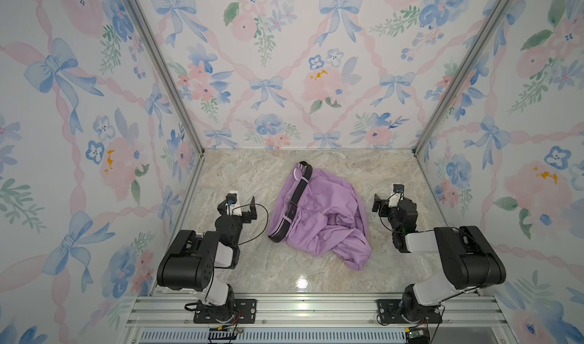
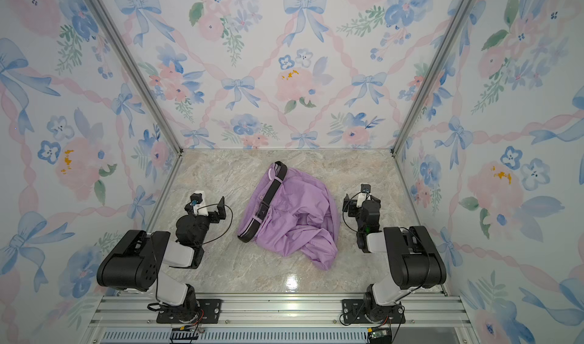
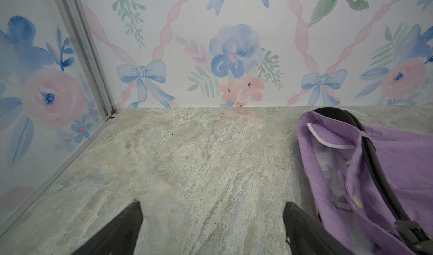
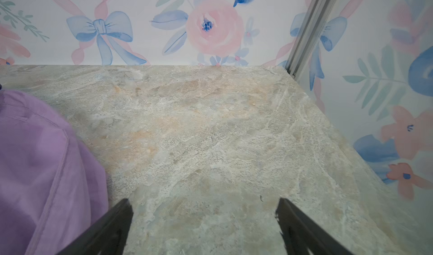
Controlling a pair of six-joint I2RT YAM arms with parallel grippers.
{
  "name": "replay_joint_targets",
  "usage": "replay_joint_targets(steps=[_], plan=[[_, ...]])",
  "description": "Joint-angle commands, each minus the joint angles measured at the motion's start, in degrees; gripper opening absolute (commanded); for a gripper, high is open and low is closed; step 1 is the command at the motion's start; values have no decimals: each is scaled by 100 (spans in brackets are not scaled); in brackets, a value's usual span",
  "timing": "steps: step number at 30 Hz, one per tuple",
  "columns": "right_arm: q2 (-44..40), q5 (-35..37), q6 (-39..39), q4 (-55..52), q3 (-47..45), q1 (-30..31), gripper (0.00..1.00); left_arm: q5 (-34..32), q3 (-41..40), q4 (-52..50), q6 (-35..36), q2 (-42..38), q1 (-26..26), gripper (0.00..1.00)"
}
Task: Remove the belt from the trousers
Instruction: Adjust the trousers at the center of the board.
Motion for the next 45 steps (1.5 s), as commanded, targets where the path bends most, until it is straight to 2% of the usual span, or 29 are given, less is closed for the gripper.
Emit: replay_joint_targets(steps=[1, 28, 30, 38, 40, 42, 44, 45], plan=[[-103, 56, 40, -99, -63, 25, 99, -43, -34, -69, 92, -53, -25, 98], [-103, 57, 41, -93, -60, 28, 99, -293, -44, -70, 138, -75, -144, 98], [-103, 57, 46, -93, -58, 23, 99, -681, 12, -98, -10, -42, -139, 98], [-185, 72, 97, -114, -86, 13, 99, -895, 36, -166, 92, -120, -267, 98], [-536, 86, 48, -363, -103, 30, 99, -1050, 135, -624, 171, -404, -374, 98], [-1176, 150, -21, -1049, -36, 121, 99, -1317, 302, -1231, 248, -869, -499, 98], [-1835, 202, 101, -2214, 255, 248, 99, -1504, 577, -2088, 190, -1334, -619, 98], [-2163, 177, 305, -2895, 502, 349, 99, -1513, 770, -2587, -78, -1583, -631, 98]])
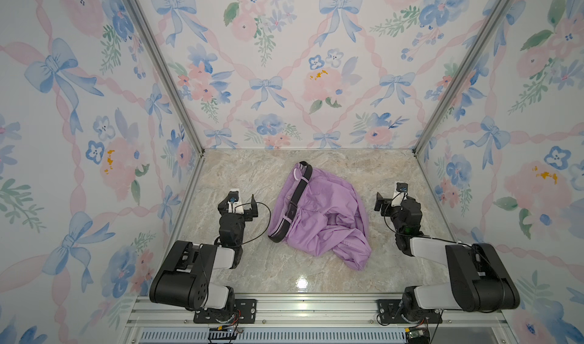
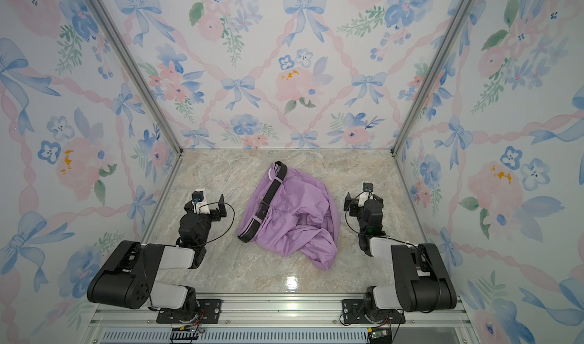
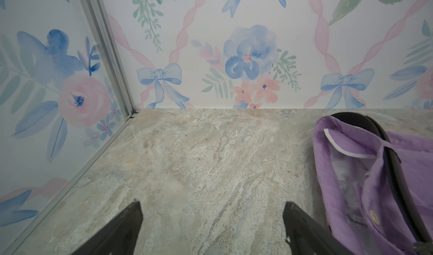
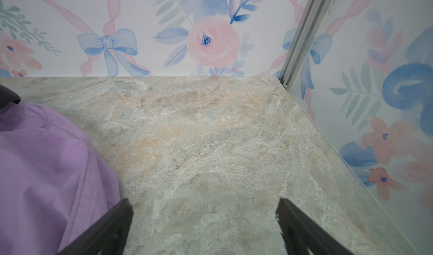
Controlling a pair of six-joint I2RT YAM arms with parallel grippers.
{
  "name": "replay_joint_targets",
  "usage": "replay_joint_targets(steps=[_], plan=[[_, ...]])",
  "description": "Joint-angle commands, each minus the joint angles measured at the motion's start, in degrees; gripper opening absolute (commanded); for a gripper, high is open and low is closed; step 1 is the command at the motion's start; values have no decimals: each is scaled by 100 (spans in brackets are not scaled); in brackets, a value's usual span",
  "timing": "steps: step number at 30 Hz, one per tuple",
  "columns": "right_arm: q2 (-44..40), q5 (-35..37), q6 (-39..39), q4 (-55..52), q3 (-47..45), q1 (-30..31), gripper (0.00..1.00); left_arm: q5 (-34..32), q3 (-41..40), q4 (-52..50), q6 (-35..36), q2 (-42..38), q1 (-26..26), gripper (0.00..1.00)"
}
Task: Remove the belt from the trousers
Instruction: Adjust the trousers at the center of the board.
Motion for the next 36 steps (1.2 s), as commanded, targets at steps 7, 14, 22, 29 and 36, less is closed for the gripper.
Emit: replay_joint_targets(steps=[7, 14, 22, 29, 36], plan=[[-1152, 178, 691, -4206, 1704, 2266, 99, 1308, 771, -2530, -2737, -1668, 181, 98], [-463, 310, 1866, -4362, 1415, 3254, 99, 556, 2241, -5617, -1522, -510, -1938, 98], [238, 263, 2617, -5235, 1494, 3251, 99, -824, 2302, -6051, -1384, 429, -2752, 98], [107, 132, 3373, -4726, 715, 3450, 100, -4, 2706, -6098, -1197, 1277, -2833, 80], [964, 214, 4128, -2993, 435, 4618, 98, 767, 3956, -6335, -484, 731, -3097, 0]])
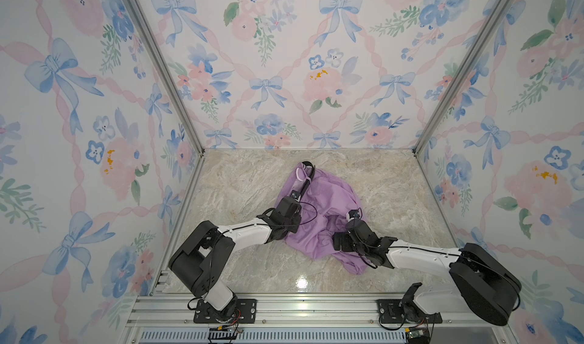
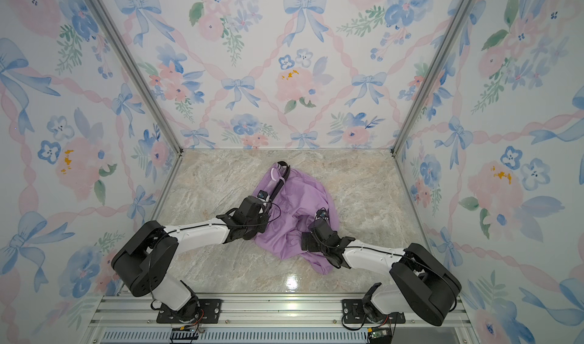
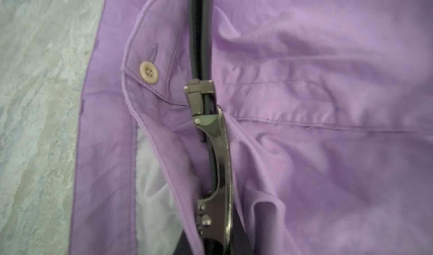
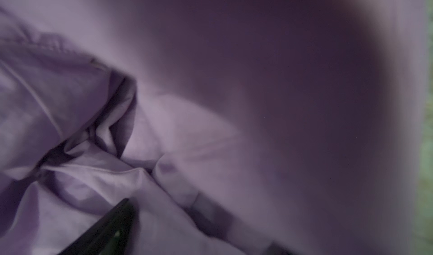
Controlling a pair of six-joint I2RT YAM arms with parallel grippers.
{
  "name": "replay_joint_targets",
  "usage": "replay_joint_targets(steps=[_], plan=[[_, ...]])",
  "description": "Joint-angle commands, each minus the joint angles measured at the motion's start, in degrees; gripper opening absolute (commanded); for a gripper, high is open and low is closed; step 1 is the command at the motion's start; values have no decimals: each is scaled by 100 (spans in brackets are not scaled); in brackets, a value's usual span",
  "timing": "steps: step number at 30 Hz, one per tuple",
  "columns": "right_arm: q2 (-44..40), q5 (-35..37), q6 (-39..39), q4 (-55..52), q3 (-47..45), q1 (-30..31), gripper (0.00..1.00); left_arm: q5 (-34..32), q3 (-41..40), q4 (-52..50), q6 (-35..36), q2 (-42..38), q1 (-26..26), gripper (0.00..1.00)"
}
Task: Remove the belt from the trousers
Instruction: Adjust the trousers at the center of the board.
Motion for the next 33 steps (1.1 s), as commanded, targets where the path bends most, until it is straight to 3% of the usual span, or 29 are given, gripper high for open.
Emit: replay_joint_targets(steps=[1, 8, 11, 13, 18, 23, 26, 29, 33], plan=[[790, -270, 658, 1039, 62, 630, 97, 610, 932, -19, 581, -523, -128, 0], [2544, -1001, 1206, 4008, 1239, 1049, 94, 1937, 2392, -163, 856, -816, -157, 0], [2374, -937, 1199, 4975, 935, 952, 92, 2066, 2344, -255, 1072, -941, -162, 0], [1832, -732, 825, 4633, 565, 849, 92, 2123, 2120, -301, 1225, -1071, -158, 0], [-337, 403, -1356, 304, 692, 887, 99, 2137, 1395, -319, 1617, -1363, -131, 0], [-2324, 1046, -3183, -1803, 763, 859, 99, 2571, 1221, -451, 1700, -1345, 56, 0], [-3314, 1697, -4391, -1756, 604, 815, 99, 2992, 1383, -720, 1574, -1222, 218, 0], [-3904, 1882, -5649, -298, 121, 673, 99, 3544, 1573, -1019, 1269, -1067, 385, 0], [-3359, 1884, -7000, 1394, 50, 507, 99, 3906, 1838, -1617, 1009, -886, 442, 0]])
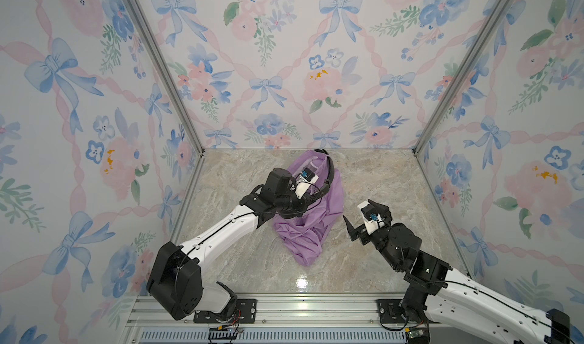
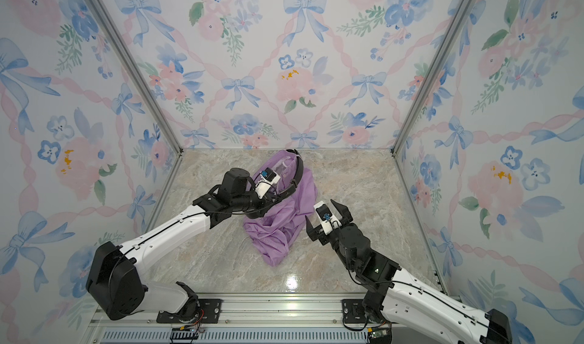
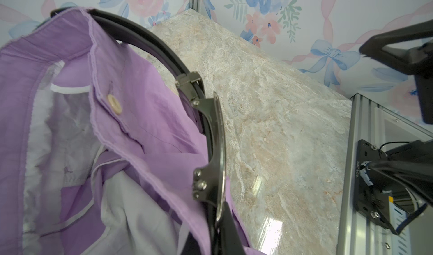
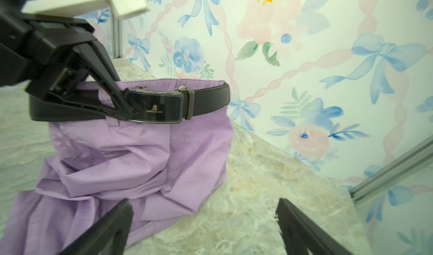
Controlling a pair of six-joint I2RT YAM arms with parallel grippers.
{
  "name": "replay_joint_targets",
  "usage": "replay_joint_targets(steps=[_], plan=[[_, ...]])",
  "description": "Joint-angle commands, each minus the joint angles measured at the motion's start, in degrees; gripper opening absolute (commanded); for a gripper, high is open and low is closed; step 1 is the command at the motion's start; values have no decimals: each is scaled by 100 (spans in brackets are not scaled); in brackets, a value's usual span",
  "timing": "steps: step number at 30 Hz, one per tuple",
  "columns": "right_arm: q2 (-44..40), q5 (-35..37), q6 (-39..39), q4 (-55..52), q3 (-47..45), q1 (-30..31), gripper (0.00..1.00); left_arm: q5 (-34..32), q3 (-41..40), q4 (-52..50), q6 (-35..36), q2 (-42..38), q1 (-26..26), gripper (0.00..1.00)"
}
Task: Remove the belt from the trousers
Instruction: Adjust the trousers at the center of the board, then adjust the belt on the trousers.
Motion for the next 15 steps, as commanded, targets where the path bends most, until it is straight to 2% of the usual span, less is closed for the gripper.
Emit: replay_joint_targets(steps=[1, 5, 7, 12, 15], plan=[[795, 324, -1950, 1244, 145, -66, 100, 627, 332, -448, -214, 105, 16, 0], [2023, 227, -3578, 2033, 543, -57, 99, 629, 394, -907, -259, 104, 16, 0], [2405, 8, -4129, 2469, 580, -77, 99, 634, 416, -1085, -267, 80, 25, 0], [2896, -845, -4098, 2087, 1029, -338, 100, 808, 491, -1514, -168, 31, 63, 0], [3299, -885, -4351, 2501, 1244, -408, 94, 922, 573, -1788, -27, 45, 106, 0]])
